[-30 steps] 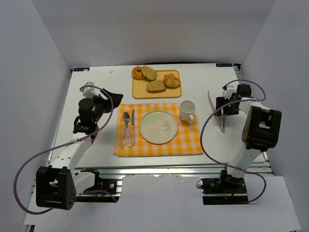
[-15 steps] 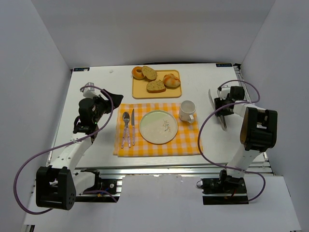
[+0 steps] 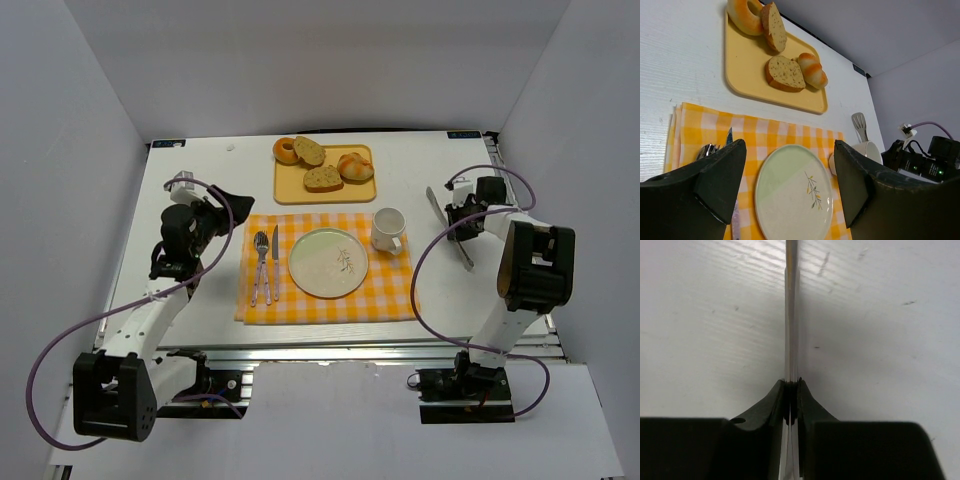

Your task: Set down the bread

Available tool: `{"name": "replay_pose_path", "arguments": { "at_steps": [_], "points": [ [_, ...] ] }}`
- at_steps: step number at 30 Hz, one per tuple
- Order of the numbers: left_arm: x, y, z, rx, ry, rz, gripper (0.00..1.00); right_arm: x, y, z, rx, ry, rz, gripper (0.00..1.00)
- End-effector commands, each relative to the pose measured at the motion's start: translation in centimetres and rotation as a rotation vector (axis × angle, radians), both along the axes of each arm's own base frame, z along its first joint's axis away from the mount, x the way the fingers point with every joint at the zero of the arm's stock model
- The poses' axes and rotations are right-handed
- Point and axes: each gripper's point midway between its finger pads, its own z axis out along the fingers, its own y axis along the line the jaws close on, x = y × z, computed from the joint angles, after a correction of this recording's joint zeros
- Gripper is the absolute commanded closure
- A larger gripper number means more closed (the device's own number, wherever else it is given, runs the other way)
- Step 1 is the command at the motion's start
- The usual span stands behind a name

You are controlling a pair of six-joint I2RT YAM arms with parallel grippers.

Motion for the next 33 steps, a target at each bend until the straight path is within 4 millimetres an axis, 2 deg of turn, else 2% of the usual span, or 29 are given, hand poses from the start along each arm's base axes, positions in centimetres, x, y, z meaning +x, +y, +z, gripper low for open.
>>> {"name": "replay_pose_path", "arguments": {
  "at_steps": [1,3,5,6,8,9,10,12,14,15,16,18,19,21,27,33],
  "points": [
    [-0.6,0.2,2.1,0.006,-0.053,0.009,0.20,-0.4,2.5,4.2,0.110,-0.017,0.131,0.95],
    [-0.8,0.2,2.3,0.006,-0.057,0.009,0.20,1.2,4.7,9.4,0.187,-0.129,0.222,0.96],
    [-0.9,0.2,2.1,0.000,-0.052,0.009,0.20,2.2,6.2,12.5,0.207,-0.188,0.277,0.93],
    [-1.0,0.2,2.3,-0.002,-0.061,0.010,0.20,2.7,7.6,14.8,0.219,-0.218,0.327,0.91],
    [-1.1,0.2,2.5,-0.007,-0.065,0.009,0.20,3.3,9.1,16.3,0.230,-0.233,0.369,0.84],
    [-1.1,0.3,2.5,-0.007,-0.064,0.010,0.20,3.5,10.5,16.9,0.233,-0.239,0.401,0.84],
    [-1.2,0.2,2.5,-0.007,-0.064,0.009,0.20,4.1,10.7,18.5,0.228,-0.269,0.410,0.82],
    [-1.3,0.2,2.6,-0.005,-0.065,0.007,0.20,4.4,13.7,19.4,0.232,-0.284,0.478,0.80],
    [-1.4,0.3,2.9,-0.002,-0.071,0.009,0.20,5.1,15.3,21.0,0.225,-0.323,0.519,0.76],
    [-1.5,0.3,2.9,-0.001,-0.069,0.012,0.20,4.9,16.9,21.4,0.216,-0.330,0.554,0.75],
    [-1.5,0.4,2.9,0.000,-0.071,0.014,0.20,5.2,17.6,21.3,0.208,-0.330,0.577,0.73],
    [-1.6,0.5,3.0,-0.001,-0.074,0.020,0.20,5.3,19.6,22.3,0.201,-0.354,0.620,0.72],
    [-1.6,0.5,3.1,-0.003,-0.076,0.020,0.20,5.5,20.2,21.7,0.191,-0.343,0.638,0.70],
    [-1.7,0.6,3.2,-0.003,-0.081,0.023,0.20,5.6,21.7,22.2,0.174,-0.350,0.669,0.69],
    [-1.8,0.6,3.2,-0.004,-0.080,0.028,0.20,5.8,24.4,21.9,0.116,-0.366,0.751,0.65],
    [-1.7,0.6,2.9,0.001,-0.074,0.026,0.20,6.2,25.6,21.5,0.104,-0.366,0.771,0.61]
  ]
}}
